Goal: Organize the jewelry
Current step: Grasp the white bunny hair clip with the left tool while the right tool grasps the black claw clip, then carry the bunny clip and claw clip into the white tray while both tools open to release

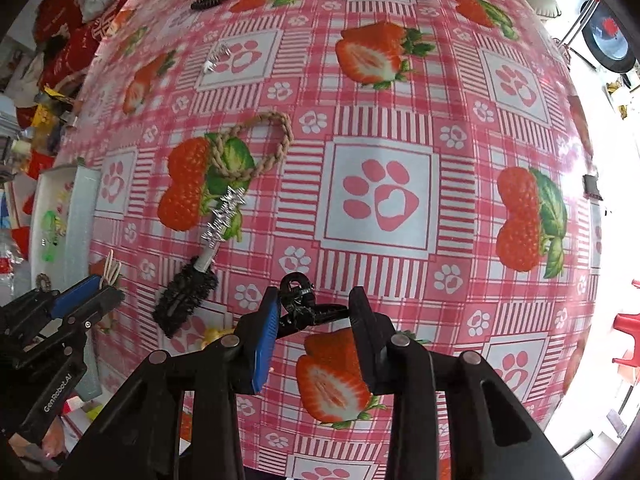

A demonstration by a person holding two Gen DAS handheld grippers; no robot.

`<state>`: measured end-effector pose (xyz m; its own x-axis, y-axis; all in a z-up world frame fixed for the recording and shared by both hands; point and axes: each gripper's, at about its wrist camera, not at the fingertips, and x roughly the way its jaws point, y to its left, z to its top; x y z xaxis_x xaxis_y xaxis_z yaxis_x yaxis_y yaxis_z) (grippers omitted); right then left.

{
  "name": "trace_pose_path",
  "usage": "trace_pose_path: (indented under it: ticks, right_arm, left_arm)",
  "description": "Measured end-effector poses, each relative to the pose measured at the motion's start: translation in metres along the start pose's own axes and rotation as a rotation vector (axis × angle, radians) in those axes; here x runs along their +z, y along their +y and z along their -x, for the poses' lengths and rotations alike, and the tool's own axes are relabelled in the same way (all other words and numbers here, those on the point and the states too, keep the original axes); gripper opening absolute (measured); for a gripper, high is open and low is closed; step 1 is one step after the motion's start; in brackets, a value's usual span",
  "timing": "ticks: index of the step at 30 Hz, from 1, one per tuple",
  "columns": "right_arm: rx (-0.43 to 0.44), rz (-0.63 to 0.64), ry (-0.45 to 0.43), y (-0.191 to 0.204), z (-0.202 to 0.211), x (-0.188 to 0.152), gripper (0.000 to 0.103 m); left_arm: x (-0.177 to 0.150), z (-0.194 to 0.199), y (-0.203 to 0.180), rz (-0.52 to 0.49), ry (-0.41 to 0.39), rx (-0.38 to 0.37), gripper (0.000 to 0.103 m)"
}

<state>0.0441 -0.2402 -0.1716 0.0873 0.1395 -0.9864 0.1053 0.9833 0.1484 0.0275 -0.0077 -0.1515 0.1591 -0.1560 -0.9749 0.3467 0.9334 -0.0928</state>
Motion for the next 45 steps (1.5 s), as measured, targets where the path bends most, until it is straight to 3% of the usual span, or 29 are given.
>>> trace_pose_path:
  ticks: [7,16,31,45]
  right_arm:
    - [0.034,0.028,-0.019,0.01,0.016,0.013,0.038]
    - [0.08,0.126,-0.045,0.063,0.026,0.013,0.038]
    - [0.162,0.372,-0.024,0.19,0.023,0.017,0.038]
    - [0.246,0.615,0.1,0.314,-0.024,-0.003,0.038]
  left_arm:
    - [-0.007,0.023,0.016,0.067,-0.05,0.003,0.025]
    - [-0.018,0.05,0.059,0.166,-0.115,0.039,0.025]
    - [-0.086,0.069,0.149,0.418,-0.136,0.135,0.025]
    - [-0.148,0.046,0.216,0.678,-0.088,0.206,0.025]
